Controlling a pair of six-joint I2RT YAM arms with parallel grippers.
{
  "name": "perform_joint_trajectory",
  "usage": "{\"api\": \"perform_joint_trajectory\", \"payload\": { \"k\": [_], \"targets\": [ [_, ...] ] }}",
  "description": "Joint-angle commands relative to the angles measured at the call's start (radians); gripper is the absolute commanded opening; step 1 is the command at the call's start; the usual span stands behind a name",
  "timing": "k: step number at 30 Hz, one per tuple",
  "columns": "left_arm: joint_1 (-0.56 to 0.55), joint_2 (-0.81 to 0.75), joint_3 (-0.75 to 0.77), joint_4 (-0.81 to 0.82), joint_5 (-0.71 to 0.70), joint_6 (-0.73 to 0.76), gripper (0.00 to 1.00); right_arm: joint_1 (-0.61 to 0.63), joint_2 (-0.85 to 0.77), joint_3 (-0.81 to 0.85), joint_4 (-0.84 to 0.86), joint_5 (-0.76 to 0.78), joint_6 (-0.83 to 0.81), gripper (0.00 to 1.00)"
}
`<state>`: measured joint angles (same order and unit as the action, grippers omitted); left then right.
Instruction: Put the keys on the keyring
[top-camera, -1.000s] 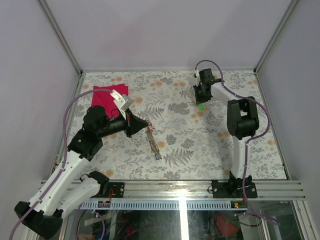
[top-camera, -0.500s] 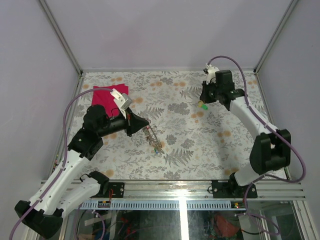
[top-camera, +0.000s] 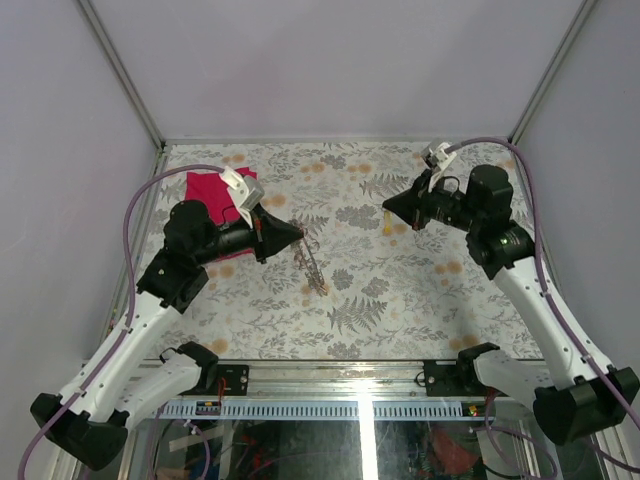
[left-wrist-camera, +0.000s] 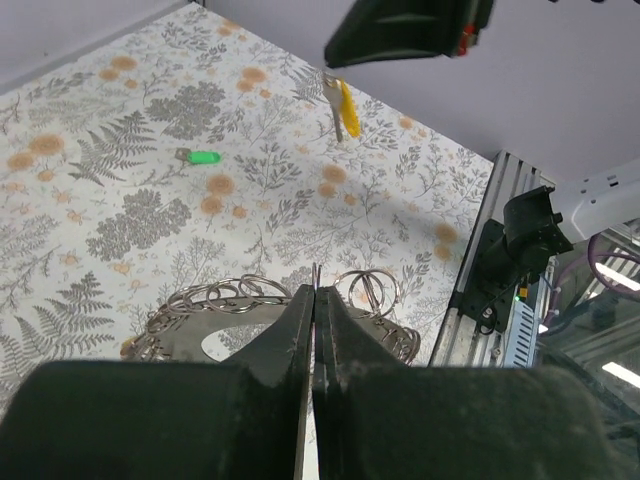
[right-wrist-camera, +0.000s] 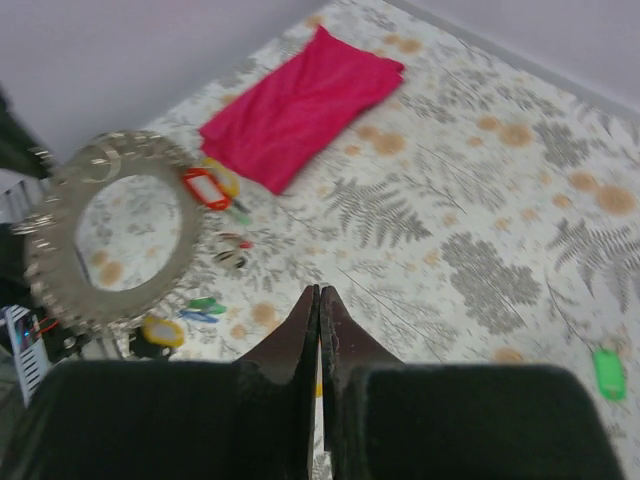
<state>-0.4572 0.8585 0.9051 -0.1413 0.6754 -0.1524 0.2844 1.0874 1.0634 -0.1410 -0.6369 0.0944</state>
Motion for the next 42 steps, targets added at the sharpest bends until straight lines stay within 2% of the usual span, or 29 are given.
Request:
{"api": "perform_joint_trajectory", "payload": {
  "k": [1,8,14,32,42],
  "targets": [
    [-0.017,0.002,0.074,0.154,0.014,-0.003,0.0,0.075,-0.084,-0.014,0.113,-0.103,0.021,0.0],
    [-0.119,0.025,0.096,0.164,-0.077,0.013,0.0,0.241,-0.121,-0.007,0.201,-0.123,0.049,0.0],
    [-0.157,0.044,0.117,0.17,-0.08,-0.003,0.0,0.293,-0.116,-0.005,0.268,-0.132,0.077,0.0],
    [-0.172,0.073,0.133,0.212,-0.052,-0.068,0.0,0.313,-0.102,-0.027,0.359,-0.19,0.125,0.0],
    [-0.182,0.088,0.136,0.229,0.014,-0.071,0.0,0.338,-0.05,-0.014,0.408,-0.21,0.132,0.0]
  ]
}}
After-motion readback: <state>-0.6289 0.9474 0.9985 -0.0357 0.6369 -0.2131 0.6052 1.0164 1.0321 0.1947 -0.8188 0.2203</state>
